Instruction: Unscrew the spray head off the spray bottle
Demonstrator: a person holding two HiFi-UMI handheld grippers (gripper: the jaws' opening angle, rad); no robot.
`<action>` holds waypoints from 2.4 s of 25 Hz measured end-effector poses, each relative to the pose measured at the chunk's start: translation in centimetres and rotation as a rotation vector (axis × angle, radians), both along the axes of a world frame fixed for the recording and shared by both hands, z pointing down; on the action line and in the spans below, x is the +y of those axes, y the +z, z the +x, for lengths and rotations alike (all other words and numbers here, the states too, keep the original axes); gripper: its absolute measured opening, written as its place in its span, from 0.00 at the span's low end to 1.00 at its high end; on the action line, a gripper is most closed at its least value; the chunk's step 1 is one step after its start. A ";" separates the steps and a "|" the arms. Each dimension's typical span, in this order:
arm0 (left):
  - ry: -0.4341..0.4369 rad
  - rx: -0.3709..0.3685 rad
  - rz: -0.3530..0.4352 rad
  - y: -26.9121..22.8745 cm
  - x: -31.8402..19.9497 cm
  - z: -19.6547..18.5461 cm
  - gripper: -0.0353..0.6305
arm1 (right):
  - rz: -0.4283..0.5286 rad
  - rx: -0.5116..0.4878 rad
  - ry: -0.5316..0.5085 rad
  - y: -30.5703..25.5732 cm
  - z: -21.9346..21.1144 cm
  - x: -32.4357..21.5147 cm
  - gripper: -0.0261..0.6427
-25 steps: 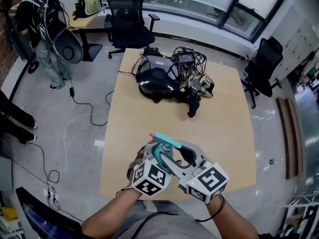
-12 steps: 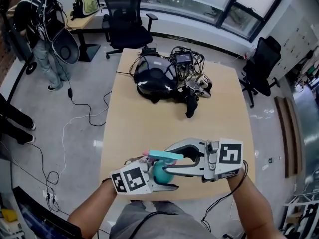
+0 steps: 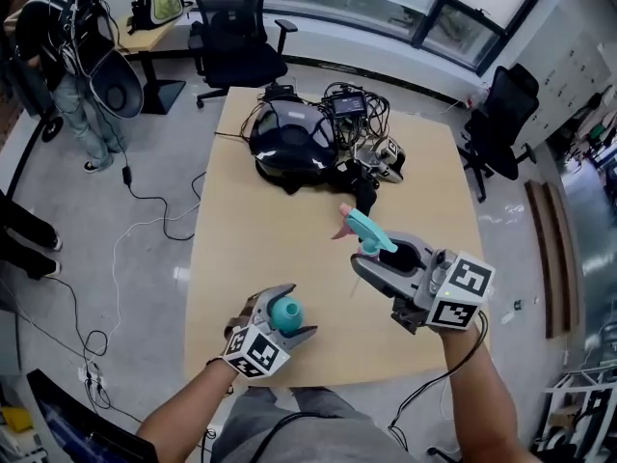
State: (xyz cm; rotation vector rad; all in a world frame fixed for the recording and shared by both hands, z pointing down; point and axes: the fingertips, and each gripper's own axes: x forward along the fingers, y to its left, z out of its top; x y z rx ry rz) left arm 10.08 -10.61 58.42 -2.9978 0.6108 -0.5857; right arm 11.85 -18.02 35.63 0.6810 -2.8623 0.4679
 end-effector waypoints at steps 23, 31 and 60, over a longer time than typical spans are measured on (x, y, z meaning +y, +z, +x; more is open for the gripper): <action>-0.101 -0.074 -0.038 9.5 -0.7 0.1 0.68 | -0.031 0.852 -0.046 31.7 0.0 5.3 0.27; -0.008 -0.065 -0.015 7.9 1.7 -1.5 0.75 | -0.125 0.769 -0.032 31.7 0.1 6.4 0.29; -0.233 0.465 0.131 -26.9 -0.9 -13.0 0.06 | 0.337 0.049 0.291 -6.2 -4.0 8.6 0.06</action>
